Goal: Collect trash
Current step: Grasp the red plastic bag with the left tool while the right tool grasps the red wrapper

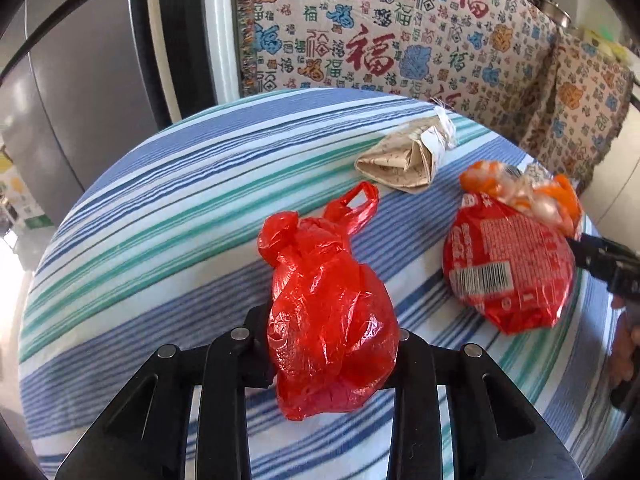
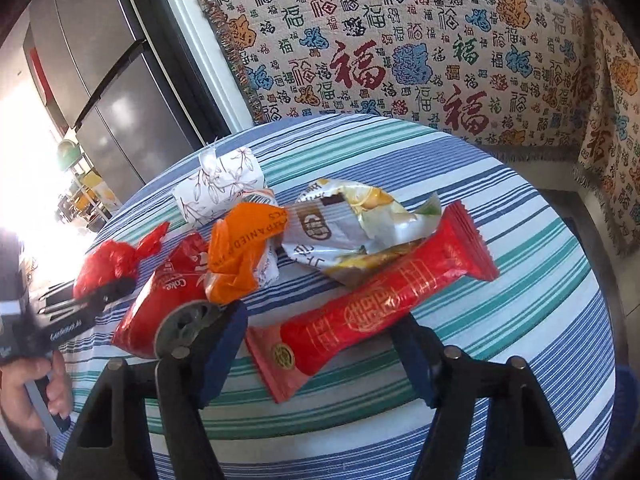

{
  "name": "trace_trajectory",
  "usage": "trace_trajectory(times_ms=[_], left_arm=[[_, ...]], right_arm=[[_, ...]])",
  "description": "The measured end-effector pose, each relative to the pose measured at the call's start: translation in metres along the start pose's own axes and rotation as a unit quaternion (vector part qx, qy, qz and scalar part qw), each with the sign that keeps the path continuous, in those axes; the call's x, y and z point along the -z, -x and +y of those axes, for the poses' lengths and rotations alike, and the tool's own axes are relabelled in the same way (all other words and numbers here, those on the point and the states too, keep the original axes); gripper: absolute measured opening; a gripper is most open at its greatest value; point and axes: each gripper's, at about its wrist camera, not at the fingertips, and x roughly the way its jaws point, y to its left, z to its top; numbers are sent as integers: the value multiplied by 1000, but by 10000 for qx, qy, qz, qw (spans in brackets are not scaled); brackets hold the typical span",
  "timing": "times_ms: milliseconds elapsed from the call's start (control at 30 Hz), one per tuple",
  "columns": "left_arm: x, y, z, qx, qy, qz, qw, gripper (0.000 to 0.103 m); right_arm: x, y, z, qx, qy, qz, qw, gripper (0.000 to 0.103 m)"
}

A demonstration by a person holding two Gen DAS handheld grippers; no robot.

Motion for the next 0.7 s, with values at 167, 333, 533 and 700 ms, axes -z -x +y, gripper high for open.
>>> trace_trajectory(times_ms=[167, 333, 533, 700], left_arm=[[24, 22, -5, -43, -70, 26, 10000, 31], [48, 44, -6, 139, 122, 104, 9998, 31], [71, 65, -3, 201, 425, 134, 9988, 33], [72, 64, -5, 156, 466, 86, 9988, 58]], right_arm=[[2, 9, -1, -89, 282, 208, 9993, 29], [16, 37, 2, -310, 1181, 562, 9909, 20], [38, 73, -23, 360, 1879, 694, 9791, 20], [41, 76, -39, 380, 1190, 407, 9913, 71]])
